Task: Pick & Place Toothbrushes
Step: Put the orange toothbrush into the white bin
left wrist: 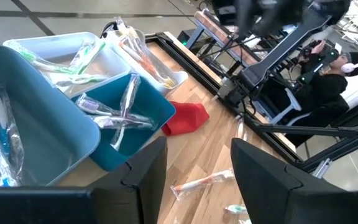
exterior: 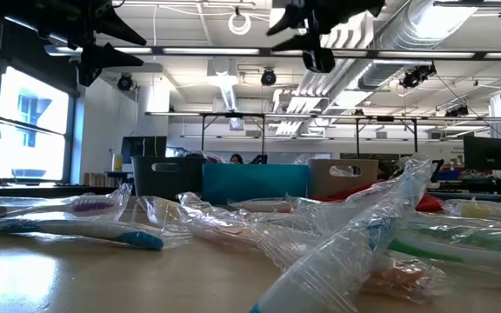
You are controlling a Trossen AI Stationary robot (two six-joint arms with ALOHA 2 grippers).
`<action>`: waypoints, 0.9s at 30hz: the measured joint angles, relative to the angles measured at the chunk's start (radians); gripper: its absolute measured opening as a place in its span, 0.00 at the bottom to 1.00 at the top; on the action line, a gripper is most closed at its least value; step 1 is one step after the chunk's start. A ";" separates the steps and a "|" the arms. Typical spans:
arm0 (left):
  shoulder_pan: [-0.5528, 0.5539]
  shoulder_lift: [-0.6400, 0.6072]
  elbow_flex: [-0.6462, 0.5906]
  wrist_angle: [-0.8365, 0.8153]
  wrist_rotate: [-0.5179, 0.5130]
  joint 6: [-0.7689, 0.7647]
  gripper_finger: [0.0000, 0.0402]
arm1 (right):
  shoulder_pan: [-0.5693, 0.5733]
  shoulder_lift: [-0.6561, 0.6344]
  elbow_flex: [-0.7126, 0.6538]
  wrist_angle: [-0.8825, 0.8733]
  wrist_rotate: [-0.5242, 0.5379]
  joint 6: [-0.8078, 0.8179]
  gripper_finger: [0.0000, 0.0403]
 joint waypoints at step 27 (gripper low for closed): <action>0.000 0.000 0.000 -0.032 0.000 0.002 0.44 | 0.098 -0.001 -0.001 0.001 0.061 -0.198 0.26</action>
